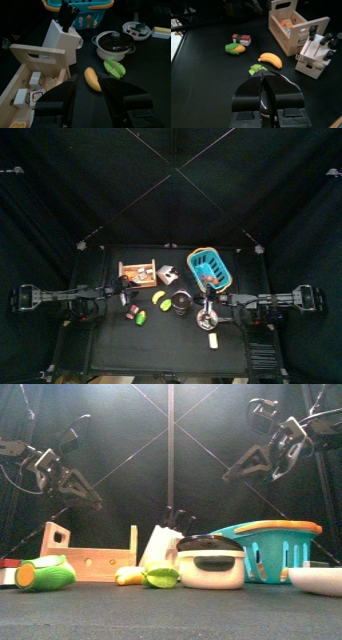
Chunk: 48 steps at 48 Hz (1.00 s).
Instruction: Grab pot lid
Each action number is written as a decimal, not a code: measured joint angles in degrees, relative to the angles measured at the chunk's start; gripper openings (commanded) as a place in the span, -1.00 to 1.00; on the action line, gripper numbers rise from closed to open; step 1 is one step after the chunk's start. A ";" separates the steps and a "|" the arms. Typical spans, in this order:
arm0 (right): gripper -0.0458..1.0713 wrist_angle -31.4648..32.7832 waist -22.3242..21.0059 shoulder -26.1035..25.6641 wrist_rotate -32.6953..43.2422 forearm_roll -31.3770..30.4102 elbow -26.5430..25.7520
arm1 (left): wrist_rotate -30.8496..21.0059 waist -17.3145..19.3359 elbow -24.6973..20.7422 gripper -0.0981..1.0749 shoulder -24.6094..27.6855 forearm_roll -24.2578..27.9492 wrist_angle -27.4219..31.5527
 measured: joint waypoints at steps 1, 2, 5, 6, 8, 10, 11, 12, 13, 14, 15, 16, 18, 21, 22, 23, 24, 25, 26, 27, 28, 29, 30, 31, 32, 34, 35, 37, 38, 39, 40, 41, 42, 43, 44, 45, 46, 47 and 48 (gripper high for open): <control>-0.81 0.00 0.26 0.35 0.09 0.18 -0.35 | 0.00 0.00 -0.09 0.48 -0.18 0.35 0.00; -0.78 0.00 0.53 0.88 0.00 0.26 -0.62 | 0.09 0.00 -0.09 0.48 -0.44 0.79 0.00; -0.72 0.00 1.05 2.11 0.00 0.44 -1.58 | 0.35 0.00 -0.53 0.48 -1.23 2.29 0.18; -0.69 0.00 1.05 2.46 0.00 0.53 -1.76 | 0.35 0.00 -0.70 0.48 -1.67 2.90 0.35; -0.63 0.00 1.14 3.25 0.00 0.62 -2.37 | 0.62 0.18 -1.23 0.48 -2.72 4.31 0.62; -0.56 0.00 0.97 4.04 0.00 0.88 -2.81 | 0.44 0.18 -1.58 0.48 -3.87 5.71 0.79; -0.53 0.00 0.88 4.31 0.00 1.14 -2.99 | 0.62 0.44 -1.76 0.48 -4.66 6.59 0.79; -0.49 0.00 0.88 4.66 0.00 1.41 -3.08 | 0.53 0.62 -1.76 0.48 -5.19 7.03 0.79; -0.45 0.00 0.79 5.01 0.09 1.76 -3.25 | 0.53 0.79 -1.85 0.48 -5.63 7.56 0.79; -0.42 0.00 0.79 5.45 0.00 2.20 -3.43 | 0.44 0.97 -1.76 0.48 -6.06 8.00 0.79; -0.38 0.00 0.79 5.80 0.00 2.55 -3.43 | 0.44 1.05 -1.76 0.48 -6.50 8.26 0.70; -0.34 0.00 0.79 6.15 0.00 2.99 -3.52 | 0.53 1.14 -1.67 0.48 -6.86 8.44 0.62; -0.26 0.00 0.79 6.94 0.00 3.87 -3.60 | 0.44 1.41 -1.41 0.48 -7.29 8.44 0.26; -0.11 0.09 0.70 7.82 0.00 5.01 -3.87 | 0.44 1.58 -0.97 0.48 -7.65 8.53 -0.18; -0.09 0.00 0.70 8.09 0.00 5.36 -4.04 | 0.44 1.67 -0.88 0.48 -7.65 8.53 -0.44; -0.03 0.00 0.70 8.35 0.09 5.71 -4.13 | 0.53 1.67 -0.79 0.48 -7.73 8.44 -0.70; 0.01 0.09 0.70 8.61 0.00 6.06 -4.31 | 0.44 1.67 -0.70 0.48 -7.82 8.53 -0.97; 0.05 0.09 0.53 8.96 0.09 6.50 -4.57 | 0.44 1.67 -0.70 0.48 -7.82 8.53 -1.14; 0.10 0.09 0.44 9.23 0.09 6.86 -4.75 | 0.44 1.67 -0.62 0.48 -7.82 8.44 -1.41; 0.14 0.18 0.35 9.49 0.00 7.21 -4.83 | 0.44 1.67 -0.53 0.48 -7.82 8.44 -1.58; 0.19 0.18 0.26 9.58 0.00 7.56 -4.92 | 0.44 1.67 -0.44 0.48 -7.82 8.44 -1.76; 0.22 0.18 0.00 9.84 0.00 8.00 -5.10 | 0.44 1.67 -0.26 0.48 -7.82 8.44 -1.85; 0.26 0.26 -0.18 10.11 0.09 8.61 -5.27 | 0.44 1.67 -0.09 0.48 -7.82 8.53 -2.02; 0.30 0.26 -0.26 10.28 0.09 8.96 -5.36 | 0.35 1.58 0.09 0.48 -7.91 8.44 -2.11; 0.32 0.26 -0.35 10.63 0.09 9.40 -5.36 | 0.44 1.58 0.26 0.48 -7.91 8.35 -2.29; 0.39 0.44 -0.62 11.07 0.09 10.20 -5.62 | 0.35 1.49 0.70 0.48 -7.91 8.17 -2.29; 0.41 0.44 -0.70 11.34 0.00 10.72 -5.71 | 0.35 1.49 0.88 0.48 -7.91 8.09 -2.29; 0.44 0.44 -0.88 11.95 0.09 11.16 -5.80 | 0.35 1.41 1.14 0.48 -8.00 7.73 -2.37; 0.45 0.53 -0.88 12.39 0.00 11.34 -5.89 | 0.35 1.32 1.23 0.48 -8.00 7.65 -2.37; 0.46 0.62 -0.88 12.74 0.00 11.43 -5.89 | 0.35 1.23 1.32 0.48 -8.00 7.56 -2.37; 0.46 0.79 -0.88 13.10 0.00 11.43 -5.89 | 0.35 1.23 1.32 0.48 -8.00 7.38 -2.37; 0.46 0.88 -0.88 13.54 -0.09 11.34 -5.89 | 0.35 1.14 1.32 0.48 -8.00 7.21 -2.37; 0.46 1.05 -0.88 13.80 -0.09 11.34 -5.89 | 0.35 1.14 1.32 0.48 -8.00 7.12 -2.37; 0.46 1.14 -0.97 14.15 -0.09 11.34 -5.89 | 0.35 1.14 1.32 0.48 -8.09 7.03 -2.37; 0.46 1.32 -1.05 14.50 -0.09 11.34 -5.89 | 0.35 1.14 1.32 0.48 -8.09 7.03 -2.37; 0.46 1.49 -0.97 14.85 -0.09 11.34 -5.89 | 0.35 1.14 1.32 0.48 -8.09 6.86 -2.29; 0.46 1.58 -1.05 15.03 -0.09 11.25 -5.98 | 0.35 1.14 1.32 0.48 -8.09 6.86 -2.37; 0.46 1.76 -1.14 15.38 0.00 11.16 -5.89 | 0.35 1.05 1.32 0.48 -8.09 6.77 -2.37; 0.46 2.02 -1.23 15.64 -0.09 10.99 -5.89 | 0.35 1.05 1.41 0.48 -8.09 6.77 -2.37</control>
